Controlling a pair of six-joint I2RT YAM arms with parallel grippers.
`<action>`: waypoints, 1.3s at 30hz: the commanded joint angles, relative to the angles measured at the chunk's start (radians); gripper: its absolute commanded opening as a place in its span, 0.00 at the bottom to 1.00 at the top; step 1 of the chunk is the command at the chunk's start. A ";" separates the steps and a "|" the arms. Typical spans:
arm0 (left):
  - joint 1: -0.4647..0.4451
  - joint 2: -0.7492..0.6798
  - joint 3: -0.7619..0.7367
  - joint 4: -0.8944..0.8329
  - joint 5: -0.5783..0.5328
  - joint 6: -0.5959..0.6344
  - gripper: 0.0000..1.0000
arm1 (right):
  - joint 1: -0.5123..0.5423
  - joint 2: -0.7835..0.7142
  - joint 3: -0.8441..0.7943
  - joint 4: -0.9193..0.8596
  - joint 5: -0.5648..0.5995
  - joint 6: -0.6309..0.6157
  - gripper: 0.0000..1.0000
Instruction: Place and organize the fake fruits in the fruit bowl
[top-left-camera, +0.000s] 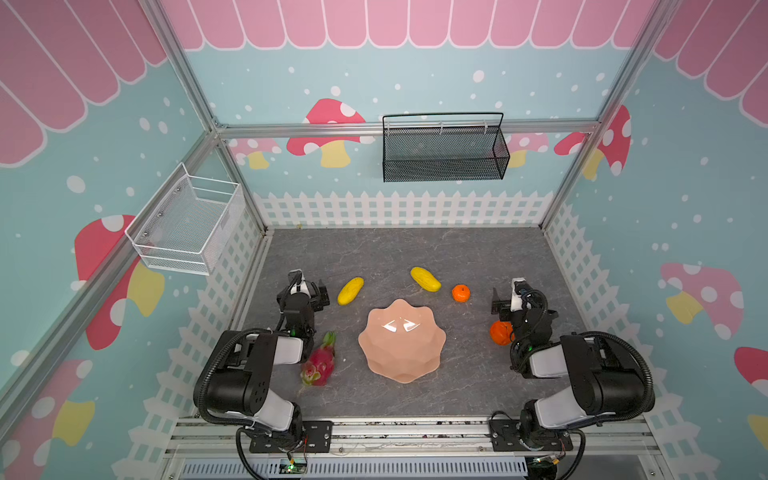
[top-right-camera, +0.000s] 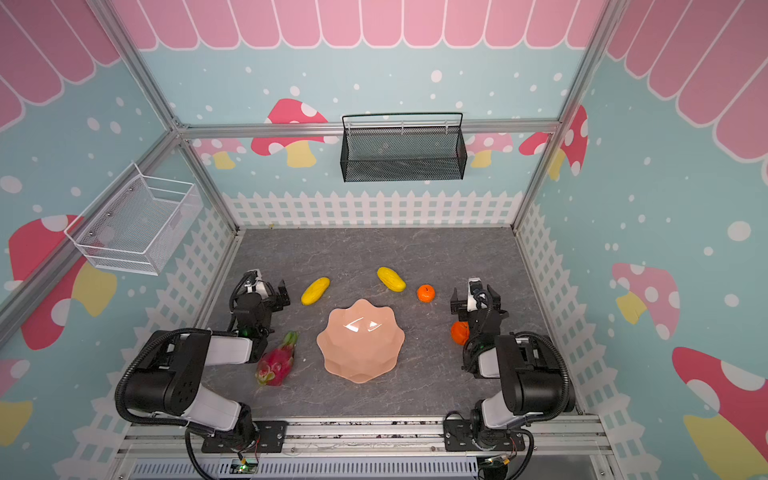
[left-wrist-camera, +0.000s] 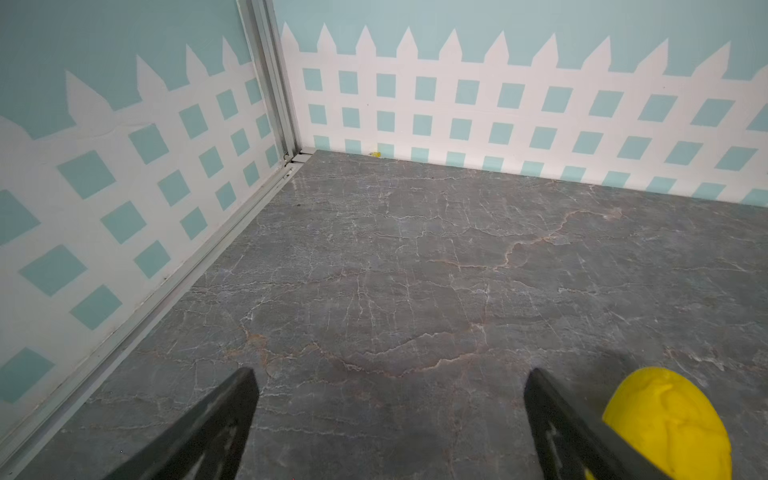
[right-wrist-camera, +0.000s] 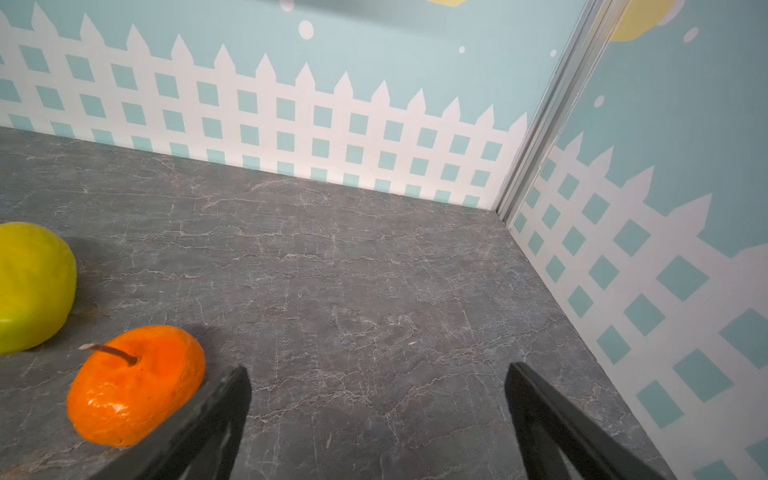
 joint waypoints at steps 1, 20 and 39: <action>-0.005 0.004 0.015 0.002 -0.016 0.016 1.00 | 0.002 0.006 0.009 0.007 0.009 0.005 0.99; -0.001 0.003 0.016 -0.004 -0.006 0.013 1.00 | 0.002 0.006 0.011 0.007 0.008 0.004 0.99; -0.060 -0.265 0.083 -0.307 -0.191 0.008 0.96 | 0.120 -0.268 0.002 -0.206 0.066 -0.080 0.97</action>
